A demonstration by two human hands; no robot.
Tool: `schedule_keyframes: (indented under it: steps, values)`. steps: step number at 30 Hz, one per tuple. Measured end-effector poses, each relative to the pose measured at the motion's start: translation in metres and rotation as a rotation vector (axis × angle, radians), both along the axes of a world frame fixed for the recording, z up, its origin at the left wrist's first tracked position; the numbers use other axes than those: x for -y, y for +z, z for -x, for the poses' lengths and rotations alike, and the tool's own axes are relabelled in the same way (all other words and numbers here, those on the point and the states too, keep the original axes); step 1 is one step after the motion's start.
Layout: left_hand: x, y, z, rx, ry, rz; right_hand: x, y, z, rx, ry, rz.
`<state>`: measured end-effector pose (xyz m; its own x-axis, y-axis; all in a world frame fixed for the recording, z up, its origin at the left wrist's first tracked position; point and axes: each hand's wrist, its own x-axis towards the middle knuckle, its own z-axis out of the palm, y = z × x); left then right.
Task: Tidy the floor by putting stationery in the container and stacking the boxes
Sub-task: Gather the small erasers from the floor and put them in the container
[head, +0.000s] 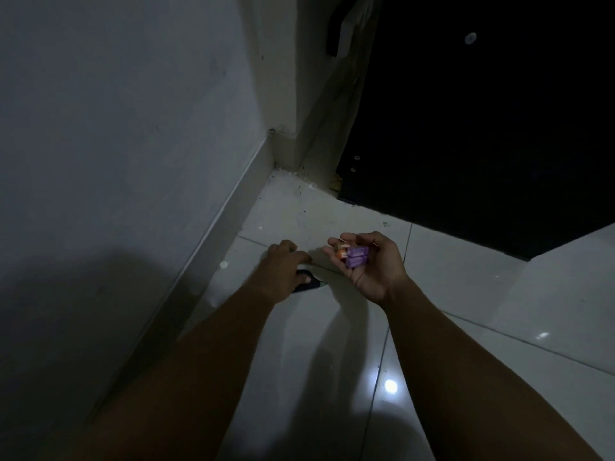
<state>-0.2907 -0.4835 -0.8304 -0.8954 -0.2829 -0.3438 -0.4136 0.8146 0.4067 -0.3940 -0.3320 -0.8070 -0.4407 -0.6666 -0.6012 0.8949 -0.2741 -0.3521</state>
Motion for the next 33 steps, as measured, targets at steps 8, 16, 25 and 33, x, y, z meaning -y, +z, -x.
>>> schedule_keyframes:
  steps: [8, 16, 25, 33]
  values:
    - [0.002, -0.009, -0.012, -0.013, -0.038, 0.178, -0.004, -0.002, -0.005, -0.063, 0.091, -0.17]
    - [-0.002, -0.015, -0.017, 0.052, -0.008, 0.04, -0.009, -0.001, -0.005, -0.054, 0.082, -0.194]
    - [-0.004, -0.013, -0.016, 0.011, -0.007, 0.01, -0.013, 0.002, -0.006, -0.04, 0.074, -0.217]
    - [-0.009, 0.002, -0.006, -0.051, 0.318, -0.317, -0.012, 0.002, -0.01, -0.044, 0.104, -0.251]
